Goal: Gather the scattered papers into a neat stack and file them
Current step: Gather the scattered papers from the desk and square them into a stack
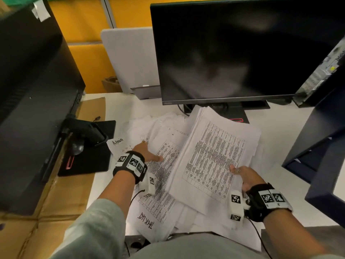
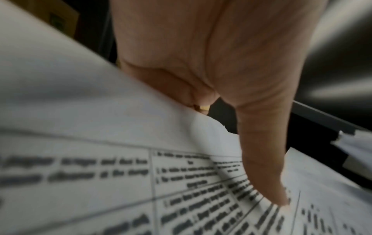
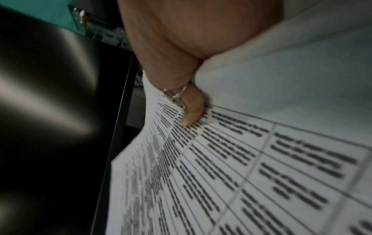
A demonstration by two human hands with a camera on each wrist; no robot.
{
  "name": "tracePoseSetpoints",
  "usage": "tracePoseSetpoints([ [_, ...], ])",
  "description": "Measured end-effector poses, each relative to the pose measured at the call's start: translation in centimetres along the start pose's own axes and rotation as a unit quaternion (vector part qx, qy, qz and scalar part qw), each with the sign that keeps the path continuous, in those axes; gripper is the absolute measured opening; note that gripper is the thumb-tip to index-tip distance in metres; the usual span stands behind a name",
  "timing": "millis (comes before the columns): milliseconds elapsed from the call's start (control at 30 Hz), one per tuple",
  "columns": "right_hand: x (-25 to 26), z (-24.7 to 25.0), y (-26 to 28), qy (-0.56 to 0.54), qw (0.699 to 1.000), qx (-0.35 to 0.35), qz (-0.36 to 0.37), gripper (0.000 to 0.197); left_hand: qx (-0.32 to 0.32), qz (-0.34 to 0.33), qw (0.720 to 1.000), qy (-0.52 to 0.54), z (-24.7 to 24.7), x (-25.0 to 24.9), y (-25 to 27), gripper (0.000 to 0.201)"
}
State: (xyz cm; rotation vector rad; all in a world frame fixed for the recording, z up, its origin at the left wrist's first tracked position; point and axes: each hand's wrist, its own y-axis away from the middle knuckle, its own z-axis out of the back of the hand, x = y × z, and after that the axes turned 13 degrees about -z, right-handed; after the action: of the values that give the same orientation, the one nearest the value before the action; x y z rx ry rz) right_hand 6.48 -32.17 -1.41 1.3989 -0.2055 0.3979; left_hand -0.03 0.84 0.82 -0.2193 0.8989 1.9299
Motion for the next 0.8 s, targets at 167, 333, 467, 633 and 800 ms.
tracePoseSetpoints([
  [167,0.2,0.7,1.0,0.04,0.995,0.086,0.009,0.04,0.099,-0.051,0.99,0.082,-1.6,-1.8,1.6,0.063],
  [333,-0.5,1.3,1.3,0.028,0.991,0.111,0.069,0.042,-0.028,-0.014,0.983,0.181,-0.3,-2.0,2.1,0.047],
  [467,-0.5,1.1,0.5,0.0,0.986,0.16,0.054,0.038,-0.155,0.075,0.969,0.177,1.3,-0.3,1.8,0.054],
  [633,-0.7,0.6,0.1,-0.068,0.984,0.164,0.02,0.035,-0.146,0.192,0.97,0.026,0.6,0.7,1.1,0.066],
  [800,-0.7,0.4,-0.2,-0.115,0.985,0.128,0.002,0.041,-0.164,0.14,0.964,0.156,0.7,0.4,0.7,0.049],
])
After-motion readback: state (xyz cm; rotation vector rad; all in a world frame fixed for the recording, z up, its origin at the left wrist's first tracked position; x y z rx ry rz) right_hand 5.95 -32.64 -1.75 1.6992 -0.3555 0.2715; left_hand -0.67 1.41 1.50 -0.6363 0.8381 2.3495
